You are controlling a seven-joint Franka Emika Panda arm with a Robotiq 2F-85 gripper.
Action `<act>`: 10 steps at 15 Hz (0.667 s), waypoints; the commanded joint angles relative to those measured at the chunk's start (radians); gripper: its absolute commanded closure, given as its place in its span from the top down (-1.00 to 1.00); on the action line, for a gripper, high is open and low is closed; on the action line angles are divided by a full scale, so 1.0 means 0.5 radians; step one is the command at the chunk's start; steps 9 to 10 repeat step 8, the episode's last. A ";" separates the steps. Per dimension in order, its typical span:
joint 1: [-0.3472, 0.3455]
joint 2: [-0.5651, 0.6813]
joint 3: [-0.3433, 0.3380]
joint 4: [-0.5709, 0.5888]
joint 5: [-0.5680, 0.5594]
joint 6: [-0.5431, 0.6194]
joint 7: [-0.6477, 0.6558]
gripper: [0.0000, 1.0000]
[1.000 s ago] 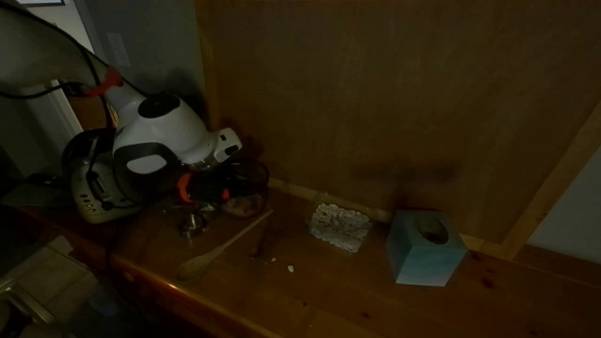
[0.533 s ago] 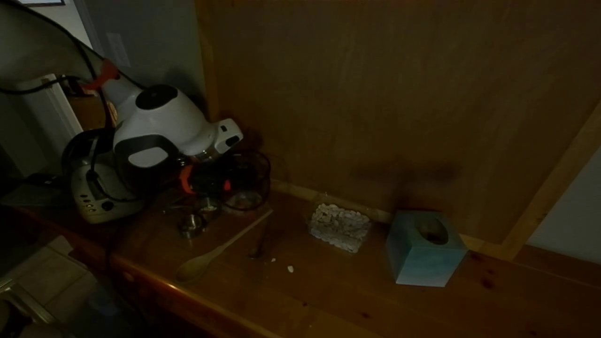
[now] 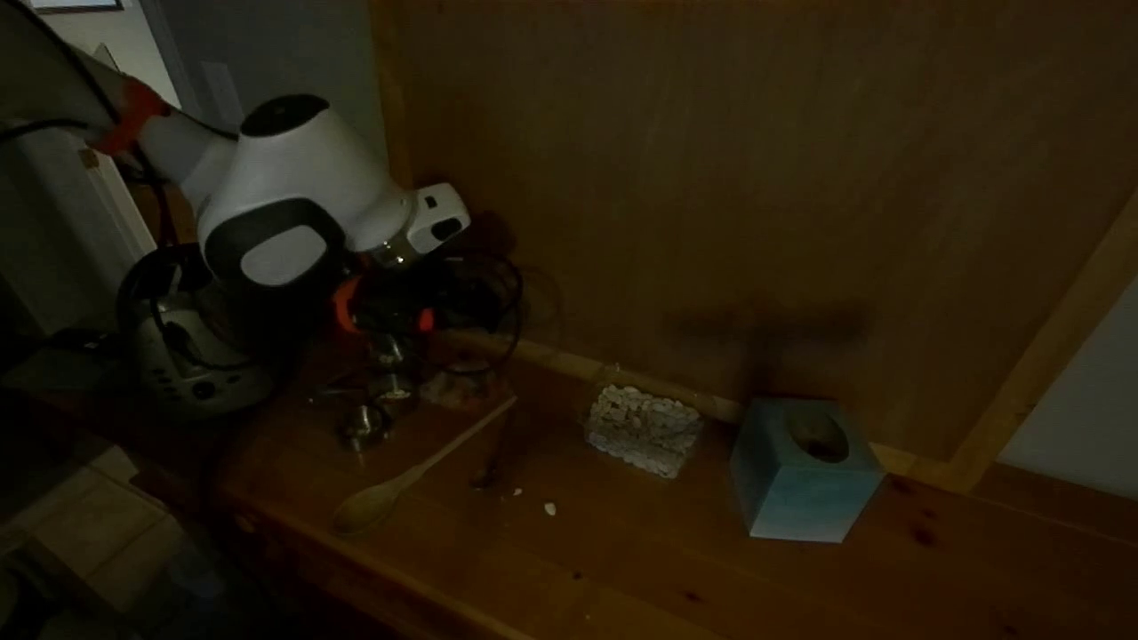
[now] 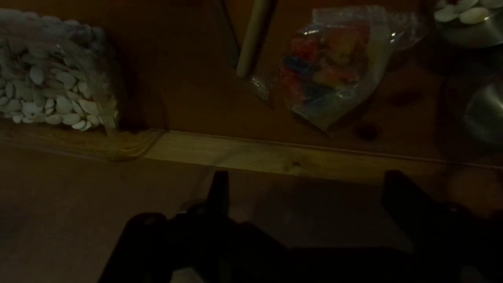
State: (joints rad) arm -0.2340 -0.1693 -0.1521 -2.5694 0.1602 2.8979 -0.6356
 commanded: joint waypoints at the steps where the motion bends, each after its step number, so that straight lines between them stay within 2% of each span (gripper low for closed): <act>1: 0.099 -0.067 -0.108 0.015 -0.102 -0.145 0.119 1.00; 2: 0.107 -0.128 -0.111 0.027 -0.117 -0.263 0.160 1.00; 4: 0.118 -0.206 -0.110 0.027 -0.126 -0.354 0.195 1.00; 10: 0.120 -0.215 -0.111 0.019 -0.126 -0.365 0.203 1.00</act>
